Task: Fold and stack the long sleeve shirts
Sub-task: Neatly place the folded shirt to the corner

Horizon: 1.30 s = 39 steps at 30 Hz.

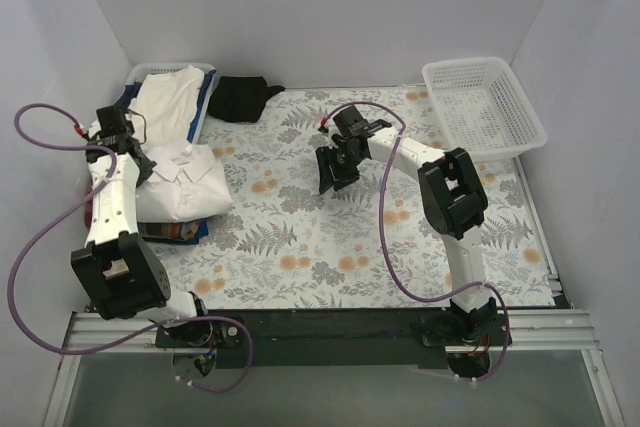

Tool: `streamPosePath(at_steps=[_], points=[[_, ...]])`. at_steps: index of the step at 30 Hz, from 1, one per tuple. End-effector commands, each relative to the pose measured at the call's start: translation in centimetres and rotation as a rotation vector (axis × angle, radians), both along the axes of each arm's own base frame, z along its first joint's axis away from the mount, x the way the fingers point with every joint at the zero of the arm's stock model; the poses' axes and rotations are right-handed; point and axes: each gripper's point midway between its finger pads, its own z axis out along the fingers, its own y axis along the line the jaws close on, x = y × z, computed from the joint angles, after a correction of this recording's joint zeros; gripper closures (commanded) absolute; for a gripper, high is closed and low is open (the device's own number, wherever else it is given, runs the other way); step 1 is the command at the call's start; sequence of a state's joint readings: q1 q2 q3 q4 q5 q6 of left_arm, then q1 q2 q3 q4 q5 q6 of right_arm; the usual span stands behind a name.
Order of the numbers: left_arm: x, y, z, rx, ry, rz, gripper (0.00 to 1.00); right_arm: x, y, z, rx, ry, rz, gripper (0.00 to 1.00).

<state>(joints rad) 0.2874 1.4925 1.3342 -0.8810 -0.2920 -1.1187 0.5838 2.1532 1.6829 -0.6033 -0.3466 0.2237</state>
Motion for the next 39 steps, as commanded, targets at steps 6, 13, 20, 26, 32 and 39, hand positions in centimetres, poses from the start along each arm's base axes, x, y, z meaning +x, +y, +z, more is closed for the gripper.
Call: streamPosePath(at_steps=[6,13,20,26,32,39], points=[[-4.9,4.1,3.5,0.119,-0.070,0.164,1.00,-0.4,-0.1,1.4,0.022,-0.014,0.010,0.41],[-9.2,5.7,1.6,0.165,0.021,0.317,1.00,-0.7,-0.2,1.3,0.026,-0.003,0.010,0.41],[-10.7,5.6,-1.9,0.081,0.073,0.383,0.59,-0.6,0.3,1.6,0.050,0.007,0.019,0.41],[-9.4,6.1,2.6,0.112,-0.064,0.387,0.23,-0.3,0.6,2.2,0.063,-0.011,0.030,0.41],[-11.0,5.5,1.3,0.106,-0.029,0.405,0.11,0.1,0.9,2.4,0.063,-0.013,0.030,0.41],[-9.6,4.9,-1.4,0.073,-0.113,0.340,0.03,0.1,0.5,2.3,0.046,-0.014,0.020,0.40]])
